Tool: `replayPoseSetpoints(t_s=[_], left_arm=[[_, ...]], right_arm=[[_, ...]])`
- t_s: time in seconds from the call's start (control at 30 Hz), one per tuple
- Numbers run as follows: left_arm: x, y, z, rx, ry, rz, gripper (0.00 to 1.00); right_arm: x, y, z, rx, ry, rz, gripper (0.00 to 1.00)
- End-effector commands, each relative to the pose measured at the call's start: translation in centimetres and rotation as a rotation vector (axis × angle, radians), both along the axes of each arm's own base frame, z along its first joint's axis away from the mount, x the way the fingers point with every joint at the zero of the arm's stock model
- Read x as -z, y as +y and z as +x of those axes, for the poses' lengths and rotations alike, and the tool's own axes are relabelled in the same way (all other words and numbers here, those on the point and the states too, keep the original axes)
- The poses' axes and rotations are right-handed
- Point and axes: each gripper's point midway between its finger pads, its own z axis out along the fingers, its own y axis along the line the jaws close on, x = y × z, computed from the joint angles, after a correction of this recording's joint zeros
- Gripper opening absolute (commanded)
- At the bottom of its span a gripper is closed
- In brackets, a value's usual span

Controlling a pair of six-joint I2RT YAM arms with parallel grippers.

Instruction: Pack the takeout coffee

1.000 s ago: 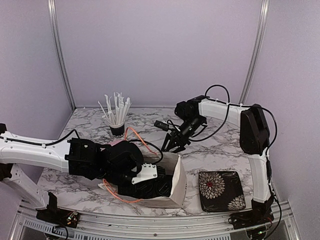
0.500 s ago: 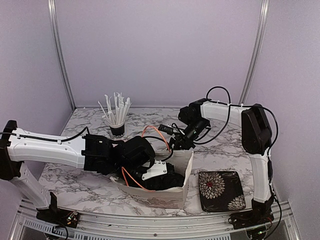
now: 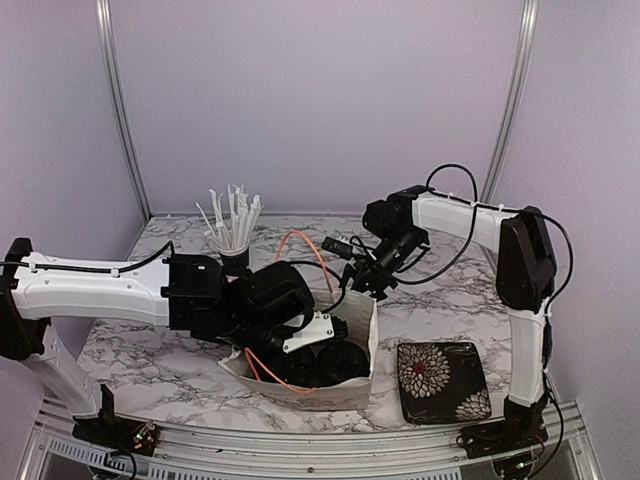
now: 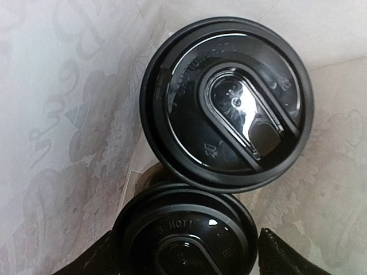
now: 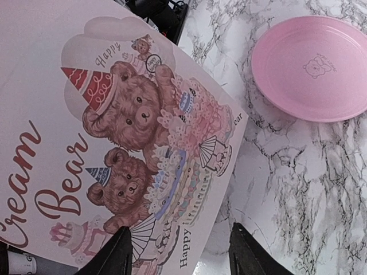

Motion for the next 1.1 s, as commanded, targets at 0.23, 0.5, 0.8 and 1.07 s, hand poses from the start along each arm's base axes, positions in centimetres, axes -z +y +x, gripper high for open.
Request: replayPoseSetpoints(t_s=[0.23, 0.5, 0.8, 1.07], left_arm=[[-4.4, -0.2, 0.1, -0.040, 0.013, -0.077, 0.88], [-6.9, -0.9, 0.4, -0.040, -0.009, -0.154, 0.87], [-7.2, -1.9, 1.1, -0.052, 0.025, -0.178, 0.83], [-11.8, -2.0, 4.2, -0.097, -0.086, -0.265, 0.79]], right_arm=[[-2.7, -0.4, 1.1, 0.035, -0.075, -0.012, 0.56], [-3.3, -0.1, 2.2, 0.066, -0.087, -0.025, 0.56], [-3.8, 0.1, 3.2, 0.105, -0.099, -0.057, 0.56], [-8.1, -0.6, 6.1, 0.219, -0.236, -0.056, 0.56]])
